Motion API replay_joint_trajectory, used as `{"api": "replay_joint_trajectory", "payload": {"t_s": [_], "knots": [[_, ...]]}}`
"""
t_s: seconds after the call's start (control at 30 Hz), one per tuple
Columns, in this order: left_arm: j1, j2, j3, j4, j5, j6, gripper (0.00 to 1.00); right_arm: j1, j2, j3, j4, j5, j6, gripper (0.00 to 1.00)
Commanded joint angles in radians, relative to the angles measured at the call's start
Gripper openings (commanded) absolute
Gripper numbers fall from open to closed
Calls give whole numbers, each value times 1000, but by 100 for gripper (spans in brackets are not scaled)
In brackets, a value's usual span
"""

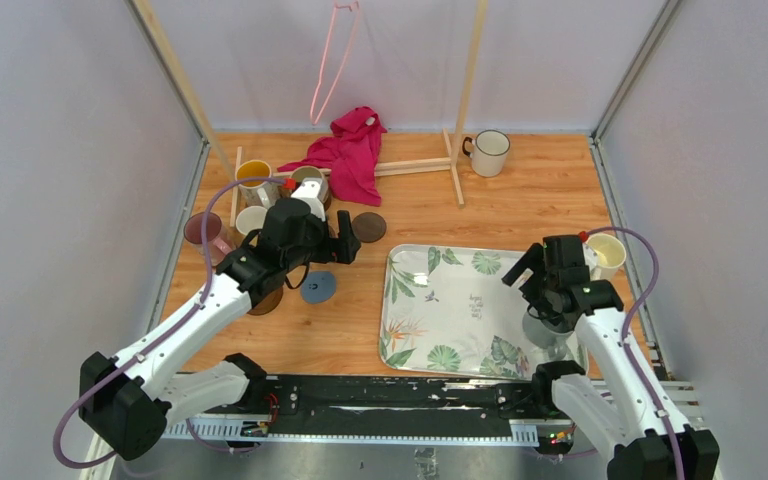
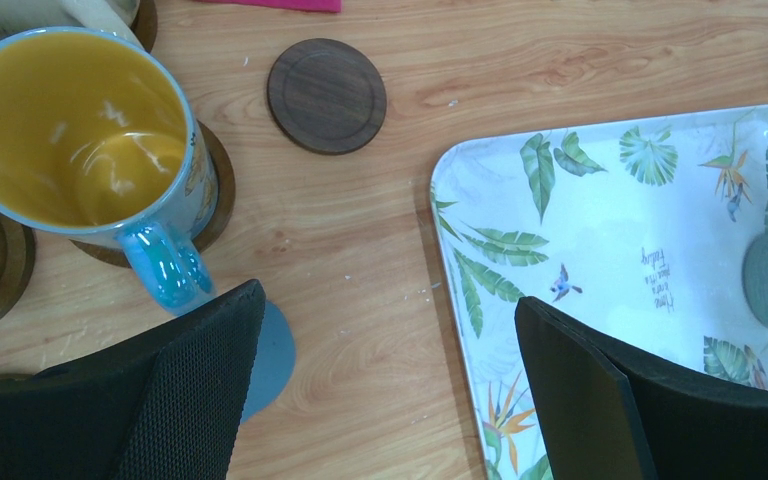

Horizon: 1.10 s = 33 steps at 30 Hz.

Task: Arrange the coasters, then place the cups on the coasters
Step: Pick up the cup from the tray.

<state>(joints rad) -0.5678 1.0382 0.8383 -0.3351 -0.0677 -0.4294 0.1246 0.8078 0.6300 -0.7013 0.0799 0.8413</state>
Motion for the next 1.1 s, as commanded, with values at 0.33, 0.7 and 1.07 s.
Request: {"api": "replay_joint_trajectory", "payload": {"t_s": [0.33, 0.7, 1.07], "knots": [[-7, 17, 24, 8, 34, 11, 100, 319, 247, 121, 259, -34, 136, 100], [-7, 12, 18, 2, 30, 21, 100, 466, 444, 402, 223, 61, 9, 100], [-7, 22, 30, 3, 61, 13, 100, 440, 196, 194, 142, 173, -129, 100]]}}
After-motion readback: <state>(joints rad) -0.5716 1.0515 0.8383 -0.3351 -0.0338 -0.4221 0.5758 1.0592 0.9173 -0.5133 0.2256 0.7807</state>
